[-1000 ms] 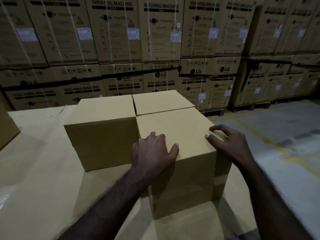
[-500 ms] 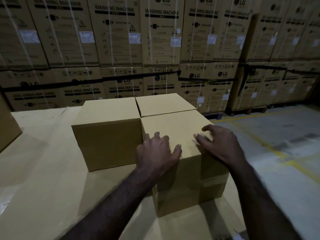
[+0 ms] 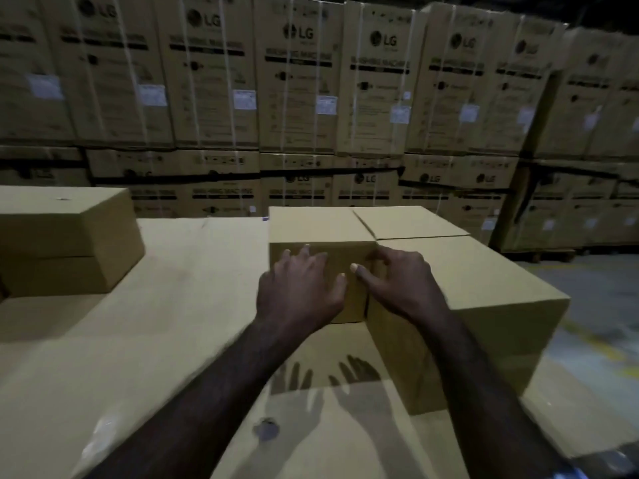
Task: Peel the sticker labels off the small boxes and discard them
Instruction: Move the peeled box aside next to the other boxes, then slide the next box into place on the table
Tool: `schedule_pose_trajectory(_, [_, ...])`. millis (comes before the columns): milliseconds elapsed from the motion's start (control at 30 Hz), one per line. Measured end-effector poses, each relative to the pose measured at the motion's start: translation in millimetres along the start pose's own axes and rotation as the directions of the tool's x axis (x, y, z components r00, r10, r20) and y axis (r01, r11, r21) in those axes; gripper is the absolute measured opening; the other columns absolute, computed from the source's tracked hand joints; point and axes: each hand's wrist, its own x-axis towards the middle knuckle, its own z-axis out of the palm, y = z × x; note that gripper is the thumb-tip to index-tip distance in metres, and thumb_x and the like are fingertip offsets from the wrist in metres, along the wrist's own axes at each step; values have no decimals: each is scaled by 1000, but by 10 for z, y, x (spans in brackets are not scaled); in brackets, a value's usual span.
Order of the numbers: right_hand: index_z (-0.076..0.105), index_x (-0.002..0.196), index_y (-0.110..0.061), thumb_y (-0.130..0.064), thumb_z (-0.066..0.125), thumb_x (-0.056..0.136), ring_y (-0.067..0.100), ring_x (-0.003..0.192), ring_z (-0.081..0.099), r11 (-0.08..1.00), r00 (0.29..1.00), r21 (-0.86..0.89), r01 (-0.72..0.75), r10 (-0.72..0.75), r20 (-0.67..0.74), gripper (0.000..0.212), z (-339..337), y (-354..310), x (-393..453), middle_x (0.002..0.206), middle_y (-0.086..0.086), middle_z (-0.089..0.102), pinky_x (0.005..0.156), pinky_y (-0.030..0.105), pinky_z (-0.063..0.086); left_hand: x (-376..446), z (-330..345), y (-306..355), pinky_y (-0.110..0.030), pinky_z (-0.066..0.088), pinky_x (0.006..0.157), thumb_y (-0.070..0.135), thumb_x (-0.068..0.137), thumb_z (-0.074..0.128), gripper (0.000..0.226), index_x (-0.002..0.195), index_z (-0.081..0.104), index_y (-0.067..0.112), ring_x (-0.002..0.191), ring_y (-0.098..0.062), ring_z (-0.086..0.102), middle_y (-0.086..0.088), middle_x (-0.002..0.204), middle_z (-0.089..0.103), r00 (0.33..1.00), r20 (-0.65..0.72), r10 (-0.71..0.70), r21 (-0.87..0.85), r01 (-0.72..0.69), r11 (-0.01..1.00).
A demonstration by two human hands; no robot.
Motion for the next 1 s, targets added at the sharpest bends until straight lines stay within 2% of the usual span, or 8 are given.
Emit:
schedule_pose_trajectory(67, [65,119,-22,-55,62,85,14,91,65,999,999,19,37,-37,-14,47,204,-503,-71,112,3,70,79,37,57,-155,-258,-444,-39,46,87,54,89,46,51,129,56,24,118,-26,52,-1,136,54,999,-49,-20,21,21,1000])
schedule_pose_trajectory(133, [65,120,-21,-54,62,86,15,93,65,995,997,51,80,-80,-9,47,433,-1022,-150,114,4,70,80,40,58,-311,-509,-921,-38,47,84,53,88,46,49,126,58,25,113,-25,54,0,135,55,996,-64,-59,37,62,997])
schedule_pose_trajectory(333, [69,113,-24,-55,61,85,10,84,65,965,983,190,178,-182,2,42,1089,-2418,-281,110,0,72,72,26,49,-753,-1198,-2234,-38,46,88,49,89,48,50,131,55,24,120,-27,52,-1,145,47,969,-137,-207,75,219,973])
schedule_pose_trajectory(500, [70,107,-27,-57,61,82,15,90,68,931,969,290,222,-243,39,40,1581,-3374,-334,101,-2,73,80,37,56,-1068,-1648,-3093,-40,43,97,48,90,49,53,137,50,25,128,-27,46,-2,148,44,928,-188,-320,81,340,937])
schedule_pose_trajectory(667, [70,107,-25,-54,61,82,18,91,67,887,934,352,299,-347,82,39,2039,-4086,-266,100,0,73,79,39,57,-1208,-1862,-3775,-44,40,101,50,89,49,56,140,46,26,133,-27,41,-2,153,37,884,-201,-421,93,445,891])
schedule_pose_trajectory(1000, [68,110,-24,-53,59,83,16,83,67,799,839,443,407,-519,165,41,3059,-5185,222,102,-1,73,75,38,58,-933,-2001,-5048,-44,40,99,50,89,49,57,140,45,27,132,-28,41,-2,153,35,811,-202,-550,199,583,787])
